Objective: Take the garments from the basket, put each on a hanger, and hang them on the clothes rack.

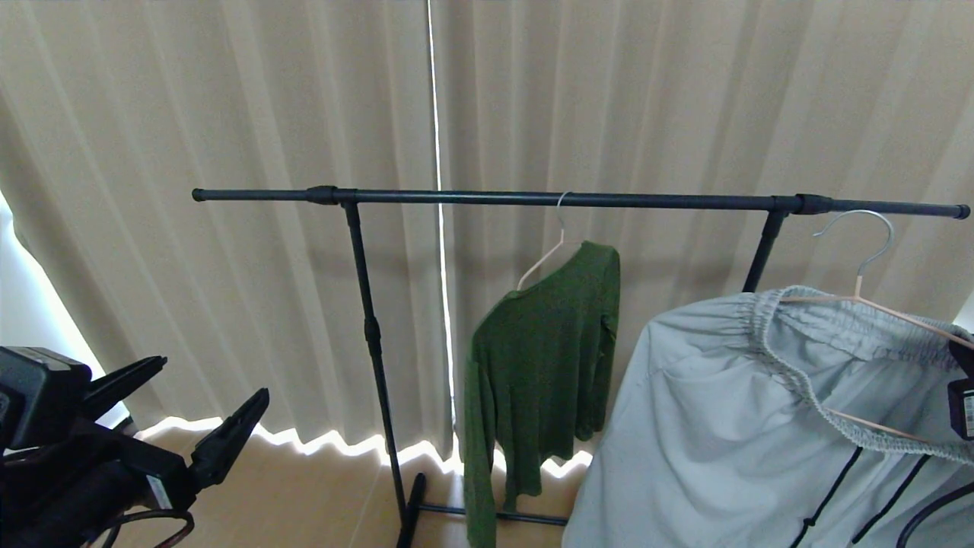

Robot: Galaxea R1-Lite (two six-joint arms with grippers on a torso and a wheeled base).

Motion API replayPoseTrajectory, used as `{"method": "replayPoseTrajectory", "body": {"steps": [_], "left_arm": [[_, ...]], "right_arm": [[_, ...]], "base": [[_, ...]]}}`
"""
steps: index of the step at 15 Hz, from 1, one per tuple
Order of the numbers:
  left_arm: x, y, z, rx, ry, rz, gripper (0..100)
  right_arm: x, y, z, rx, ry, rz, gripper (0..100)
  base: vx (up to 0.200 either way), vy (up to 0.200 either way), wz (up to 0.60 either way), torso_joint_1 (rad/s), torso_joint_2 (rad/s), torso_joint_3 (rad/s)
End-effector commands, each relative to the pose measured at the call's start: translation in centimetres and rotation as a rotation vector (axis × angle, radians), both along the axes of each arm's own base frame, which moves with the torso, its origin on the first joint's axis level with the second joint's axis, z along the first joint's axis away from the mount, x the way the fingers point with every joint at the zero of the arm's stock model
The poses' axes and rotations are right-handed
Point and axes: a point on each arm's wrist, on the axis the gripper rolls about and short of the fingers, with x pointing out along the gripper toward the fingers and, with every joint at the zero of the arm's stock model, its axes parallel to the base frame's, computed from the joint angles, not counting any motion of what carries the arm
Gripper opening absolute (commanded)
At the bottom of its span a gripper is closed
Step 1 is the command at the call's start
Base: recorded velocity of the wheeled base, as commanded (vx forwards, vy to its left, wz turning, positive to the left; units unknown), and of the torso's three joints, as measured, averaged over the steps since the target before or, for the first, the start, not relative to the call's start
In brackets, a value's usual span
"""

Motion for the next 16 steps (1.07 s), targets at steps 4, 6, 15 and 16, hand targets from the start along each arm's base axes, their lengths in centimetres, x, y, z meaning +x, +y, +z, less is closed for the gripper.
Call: {"method": "replayPoseTrajectory", "body": {"steps": [4, 6, 15, 16], "left_arm": [[0.0, 0.0, -0.1, 0.002, 0.003, 0.002, 100], [-0.1, 0.0, -0.2, 0.006, 0.007, 0.0, 100], [-0.5, 0.2, 0.1, 0.0, -0.018, -0.005, 100], [-0.6, 0.2, 0.1, 0.002, -0.017, -0.005, 100]], "right_arm": [[-0.1, 0.0, -0.1, 0.0, 0.002, 0.005, 0], [0.0, 0.0, -0.2, 0.002, 0.008, 0.008, 0], [3.4, -0.5, -0.6, 0.013, 0.064, 0.006, 0], [4.6, -0.6, -1.1, 0.018, 0.09, 0.003, 0]], "base": [[0.2, 0.0, 0.0, 0.0, 0.0, 0.004], [0.2, 0.0, 0.0, 0.007, 0.0, 0.007], [0.044, 0.0, 0.0, 0.001, 0.0, 0.001], [0.0, 0.0, 0.0, 0.0, 0.0, 0.0]]}}
